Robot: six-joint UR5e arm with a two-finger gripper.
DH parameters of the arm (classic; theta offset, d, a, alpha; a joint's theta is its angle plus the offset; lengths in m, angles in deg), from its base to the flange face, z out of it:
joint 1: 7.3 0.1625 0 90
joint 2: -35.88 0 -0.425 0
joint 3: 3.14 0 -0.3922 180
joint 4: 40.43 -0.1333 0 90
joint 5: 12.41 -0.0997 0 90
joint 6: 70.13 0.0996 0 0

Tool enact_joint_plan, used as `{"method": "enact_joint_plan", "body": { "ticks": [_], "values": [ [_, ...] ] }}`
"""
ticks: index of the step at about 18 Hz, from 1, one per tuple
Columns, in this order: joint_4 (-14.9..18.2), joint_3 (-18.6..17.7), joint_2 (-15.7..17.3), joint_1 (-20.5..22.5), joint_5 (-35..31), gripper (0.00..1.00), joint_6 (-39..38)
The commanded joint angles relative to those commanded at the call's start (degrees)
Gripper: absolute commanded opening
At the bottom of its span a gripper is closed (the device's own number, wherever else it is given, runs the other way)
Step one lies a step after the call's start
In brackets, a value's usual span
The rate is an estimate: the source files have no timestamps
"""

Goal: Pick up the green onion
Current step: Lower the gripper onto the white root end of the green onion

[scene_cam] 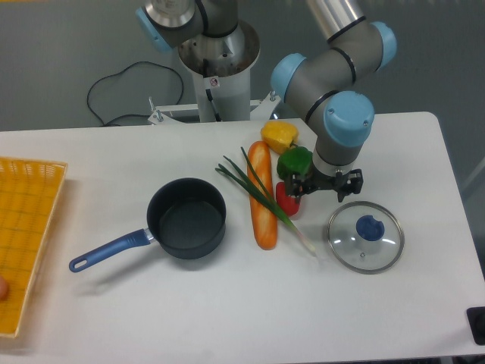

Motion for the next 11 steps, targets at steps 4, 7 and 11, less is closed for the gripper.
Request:
{"method": "enact_joint_plan", "body": {
  "ticks": [4, 7, 11],
  "values": [
    [-0.1, 0.2, -1.5, -0.8, 0.0, 1.00, -5.4],
    [-0.1, 0.4, -2.7, -1.3, 0.0, 1.00, -9.4],
    [-1.7, 0.6, -4.7, -2.5, -0.1, 0.99, -12.8]
  ]
}}
